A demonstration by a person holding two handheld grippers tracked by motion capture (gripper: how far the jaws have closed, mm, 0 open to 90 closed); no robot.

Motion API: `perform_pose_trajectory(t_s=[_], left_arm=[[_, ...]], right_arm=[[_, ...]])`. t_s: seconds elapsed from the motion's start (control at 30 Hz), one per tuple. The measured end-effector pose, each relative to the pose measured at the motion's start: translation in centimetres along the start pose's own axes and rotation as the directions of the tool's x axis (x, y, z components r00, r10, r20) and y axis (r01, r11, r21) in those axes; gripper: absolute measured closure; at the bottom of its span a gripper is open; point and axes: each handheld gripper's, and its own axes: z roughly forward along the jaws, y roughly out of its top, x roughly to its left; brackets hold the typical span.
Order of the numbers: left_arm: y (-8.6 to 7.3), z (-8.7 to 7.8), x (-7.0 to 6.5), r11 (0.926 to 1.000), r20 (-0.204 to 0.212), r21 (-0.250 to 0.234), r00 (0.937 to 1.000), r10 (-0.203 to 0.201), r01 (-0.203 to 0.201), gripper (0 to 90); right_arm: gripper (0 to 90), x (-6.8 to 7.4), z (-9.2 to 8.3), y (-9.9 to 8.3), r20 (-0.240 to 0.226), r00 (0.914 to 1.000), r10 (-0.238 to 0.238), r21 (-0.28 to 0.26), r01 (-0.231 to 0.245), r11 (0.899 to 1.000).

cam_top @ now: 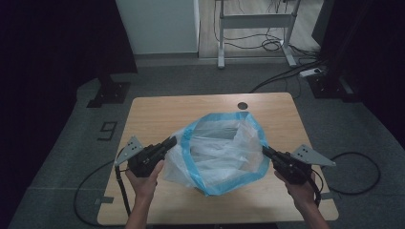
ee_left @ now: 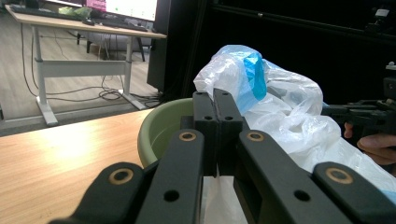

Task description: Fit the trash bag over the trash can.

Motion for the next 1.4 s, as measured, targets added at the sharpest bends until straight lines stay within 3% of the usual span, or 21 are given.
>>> perform_pose_trajectory(t_s=[0.4,0.8,1.4], left_arm=[[0.1,-0.4,1.8,0.9985,-0.024,-0.016,0.9984,-0.052,0.052,89.8],[-0.6,-0.7,3.6,0.9955,-0.056,0.005,0.9939,-0.095,0.095,89.6],[-1.9,-0.5,5.0,0.9910,-0.072,0.037,0.9894,-0.126,0.129,89.4]], right_arm=[[87.7,-1.0,1.6,0.5,0.040,0.9989,0.024,0.019,-0.024,1.000],[87.8,-1.5,3.8,0.4,0.082,0.9963,0.025,0.050,-0.029,0.998],[87.6,-1.8,5.6,-0.8,0.087,0.9955,0.038,0.095,-0.046,0.994]])
